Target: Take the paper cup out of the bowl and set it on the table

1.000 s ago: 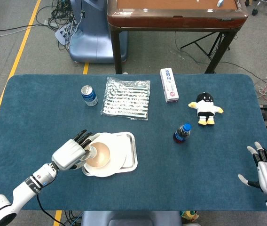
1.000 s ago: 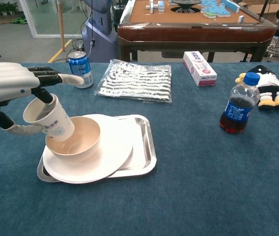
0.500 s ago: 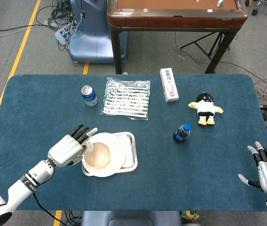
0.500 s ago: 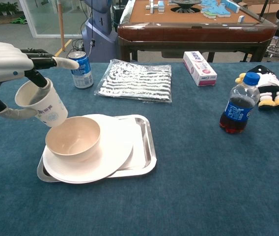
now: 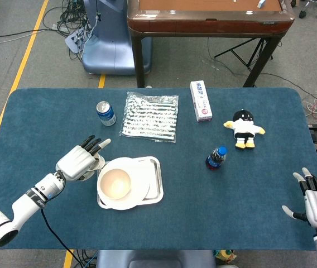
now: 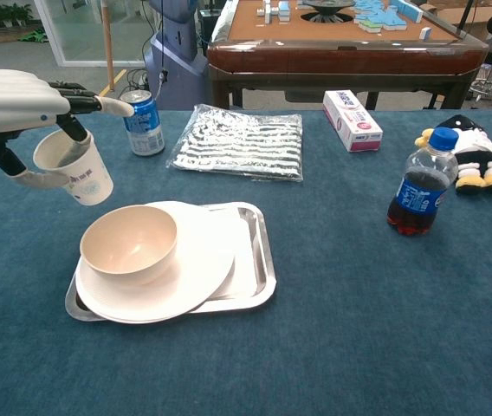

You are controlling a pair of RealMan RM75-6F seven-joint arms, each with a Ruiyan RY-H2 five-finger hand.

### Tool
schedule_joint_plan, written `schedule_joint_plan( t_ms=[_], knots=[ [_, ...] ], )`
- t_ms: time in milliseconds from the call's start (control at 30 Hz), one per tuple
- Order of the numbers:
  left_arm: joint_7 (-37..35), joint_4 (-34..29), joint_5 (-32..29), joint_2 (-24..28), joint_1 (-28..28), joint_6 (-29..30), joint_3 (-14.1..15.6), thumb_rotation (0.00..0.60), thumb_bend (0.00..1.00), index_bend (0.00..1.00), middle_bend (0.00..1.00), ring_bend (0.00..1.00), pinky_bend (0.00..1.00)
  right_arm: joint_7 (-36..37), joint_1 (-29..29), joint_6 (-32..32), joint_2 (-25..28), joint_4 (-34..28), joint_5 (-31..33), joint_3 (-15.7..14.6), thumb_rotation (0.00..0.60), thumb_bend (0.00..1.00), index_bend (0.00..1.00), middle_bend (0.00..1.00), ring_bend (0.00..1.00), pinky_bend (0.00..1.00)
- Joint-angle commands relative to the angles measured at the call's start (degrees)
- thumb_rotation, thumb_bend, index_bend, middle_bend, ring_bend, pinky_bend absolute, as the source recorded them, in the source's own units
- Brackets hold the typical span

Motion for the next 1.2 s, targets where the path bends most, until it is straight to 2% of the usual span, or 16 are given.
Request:
schedule_joint_plan(
  t_ms=[33,300,633,1100,1200],
  knots=[
    [-3.04,4.25,0.56,-1.69,-1.3,-1.15,-0.05,0.6,0.32,0.62,0.0,0.0,0.0,-0.1,0.16,-0.27,-0.15,0.1,0.51,0.14,0.6,0.25,0.0,0.0,0.0,0.0],
    [-10.49,14.84,1.44,-6.0,-2.7,-2.44,1.04,0.6,0.32,0.62,0.0,0.0,0.0,-1.46,0.75,-0.96,-0.95,0.07,1.75,0.28,0.6,0.25,0.0,0.0,0.0,0.0],
    [-17.65,23.85,3.86,-10.71,-3.81,-1.55,2.92,0.6,0.32,0.62,0.0,0.0,0.0,-2.07,1.65,-2.71,-1.47,0.81,4.03,0.65,0.6,0.25,0.0,0.0,0.0,0.0],
    [-22.8,28.97,5.72,-16.02,-4.88,-1.07,5.26,0.6,0.32,0.62,0.0,0.0,0.0,-2.17,2.35,-3.94,-1.8,1.42,4.81,0.41,0.6,0.25,0.0,0.0,0.0,0.0],
    [-23.96,29.9,6.11,-16.43,-5.26,-0.86,5.63,0.6,0.32,0.59,0.0,0.0,0.0,-2.37,2.63,-4.42,-1.94,1.65,5.45,0.5,0.6,0.25,0.0,0.0,0.0,0.0]
  ],
)
